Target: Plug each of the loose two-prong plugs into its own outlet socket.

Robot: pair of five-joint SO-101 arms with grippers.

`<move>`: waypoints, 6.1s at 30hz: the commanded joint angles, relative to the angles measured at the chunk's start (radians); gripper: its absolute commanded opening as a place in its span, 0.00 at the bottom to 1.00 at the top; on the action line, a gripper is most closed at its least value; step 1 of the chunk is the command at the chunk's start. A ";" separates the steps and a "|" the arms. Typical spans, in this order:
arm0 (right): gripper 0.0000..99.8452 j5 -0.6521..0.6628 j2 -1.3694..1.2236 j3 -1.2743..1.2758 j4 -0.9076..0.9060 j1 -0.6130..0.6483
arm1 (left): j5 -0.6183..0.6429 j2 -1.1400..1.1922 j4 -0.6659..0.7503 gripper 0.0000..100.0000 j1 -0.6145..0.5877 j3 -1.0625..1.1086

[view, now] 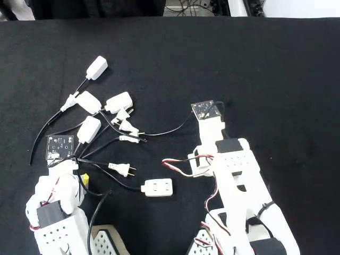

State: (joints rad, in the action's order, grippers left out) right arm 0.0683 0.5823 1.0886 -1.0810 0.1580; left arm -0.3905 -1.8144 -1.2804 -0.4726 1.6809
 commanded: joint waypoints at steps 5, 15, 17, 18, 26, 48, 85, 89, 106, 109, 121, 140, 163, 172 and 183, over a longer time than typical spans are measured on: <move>0.01 -0.009 0.004 -0.005 -0.009 -0.009 | 0.005 -0.003 -0.002 0.24 -0.012 0.018; 0.01 -0.009 0.004 -0.005 -0.011 -0.009 | 0.005 -0.003 -0.002 0.24 -0.012 0.018; 0.01 -0.009 0.004 -0.005 -0.011 -0.009 | 0.005 -0.003 -0.002 0.24 -0.012 0.018; 0.01 -0.009 0.004 -0.005 -0.011 -0.009 | 0.005 -0.003 -0.002 0.24 -0.012 0.018; 0.01 -0.009 0.004 -0.005 -0.009 -0.009 | 0.005 -0.003 -0.002 0.24 -0.012 0.018; 0.01 -0.009 0.005 -0.041 -0.012 -0.009 | 0.005 -0.003 -0.002 0.24 -0.012 0.018; 0.01 -0.158 -0.234 -0.522 -0.032 0.290 | 0.002 -0.003 -0.002 0.24 0.277 0.018; 0.01 -0.158 -0.349 -0.561 -0.011 0.236 | -0.080 -0.003 -0.002 0.24 0.176 0.015; 0.01 -0.161 -0.364 -0.478 0.051 0.140 | -0.143 -0.005 -0.002 0.24 0.050 -0.013; 0.01 -0.095 -0.360 -0.481 0.031 0.110 | -0.141 -0.005 -0.002 0.24 0.050 -0.013; 0.01 0.049 -0.360 -0.481 0.034 0.025 | -0.121 0.003 -0.058 0.24 0.077 -0.148; 0.01 0.057 -0.360 -0.476 0.037 0.020 | -0.037 0.779 -0.044 0.24 0.081 -0.814; 0.01 0.058 -0.361 -0.475 0.038 0.020 | 0.015 1.692 0.226 0.24 0.243 -1.208; 0.01 0.058 -0.361 -0.475 0.040 0.023 | 0.040 1.765 0.265 0.24 0.269 -1.214; 0.01 0.058 -0.366 -0.475 0.052 0.020 | 0.081 1.674 0.442 0.24 0.337 -1.116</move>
State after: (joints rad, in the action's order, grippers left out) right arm 0.1189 0.2125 0.6191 -1.0426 0.2010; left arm -0.3184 -0.1235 -0.9352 -0.1488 0.5608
